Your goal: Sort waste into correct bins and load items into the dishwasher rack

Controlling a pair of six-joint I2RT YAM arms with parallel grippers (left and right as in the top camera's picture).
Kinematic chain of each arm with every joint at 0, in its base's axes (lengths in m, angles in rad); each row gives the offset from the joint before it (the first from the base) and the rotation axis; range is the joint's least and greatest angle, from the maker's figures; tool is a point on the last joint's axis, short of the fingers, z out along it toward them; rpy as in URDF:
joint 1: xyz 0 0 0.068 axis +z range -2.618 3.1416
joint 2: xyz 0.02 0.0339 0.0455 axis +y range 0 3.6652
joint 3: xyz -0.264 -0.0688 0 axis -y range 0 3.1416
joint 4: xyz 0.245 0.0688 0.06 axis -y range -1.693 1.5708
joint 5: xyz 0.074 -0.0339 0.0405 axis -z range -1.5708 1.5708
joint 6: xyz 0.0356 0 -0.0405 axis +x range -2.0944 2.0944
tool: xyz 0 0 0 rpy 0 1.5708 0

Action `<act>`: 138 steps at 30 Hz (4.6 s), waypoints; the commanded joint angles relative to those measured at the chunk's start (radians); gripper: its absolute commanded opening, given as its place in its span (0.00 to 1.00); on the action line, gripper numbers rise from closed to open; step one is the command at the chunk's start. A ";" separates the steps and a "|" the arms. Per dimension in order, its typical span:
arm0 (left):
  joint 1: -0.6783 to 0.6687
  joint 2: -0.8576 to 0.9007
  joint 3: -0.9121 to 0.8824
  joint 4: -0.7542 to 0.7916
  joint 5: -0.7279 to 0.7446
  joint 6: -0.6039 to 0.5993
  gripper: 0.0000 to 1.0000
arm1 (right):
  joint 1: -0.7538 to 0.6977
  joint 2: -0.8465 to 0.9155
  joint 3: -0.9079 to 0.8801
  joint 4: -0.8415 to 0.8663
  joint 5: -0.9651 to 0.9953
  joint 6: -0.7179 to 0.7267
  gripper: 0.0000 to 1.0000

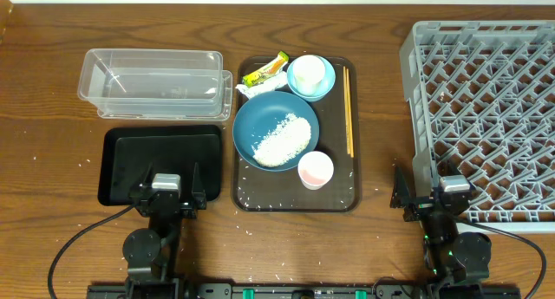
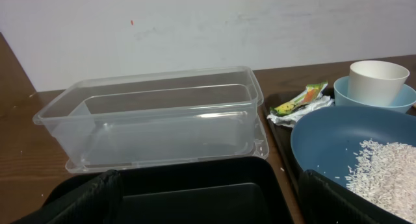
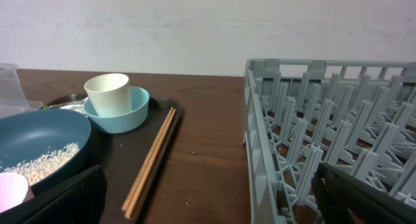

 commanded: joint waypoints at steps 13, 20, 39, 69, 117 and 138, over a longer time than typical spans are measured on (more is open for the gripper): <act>-0.010 -0.005 -0.017 -0.033 0.006 0.006 0.89 | -0.141 0.014 -0.001 -0.003 0.010 -0.012 0.99; -0.010 -0.005 -0.017 -0.033 0.006 0.006 0.89 | -0.141 0.014 -0.001 -0.003 0.010 -0.012 0.99; -0.010 -0.005 -0.017 -0.033 0.006 0.006 0.89 | -0.141 0.014 -0.001 -0.003 0.010 -0.012 0.99; -0.010 -0.005 -0.017 0.035 0.966 -0.185 0.89 | -0.141 0.014 -0.001 -0.003 0.010 -0.012 0.99; -0.008 0.694 0.689 -0.016 0.750 -0.409 0.89 | -0.141 0.014 -0.001 -0.003 0.010 -0.012 0.99; -0.216 1.042 1.138 -0.542 0.554 -0.270 0.89 | -0.141 0.014 -0.001 -0.003 0.010 -0.012 0.99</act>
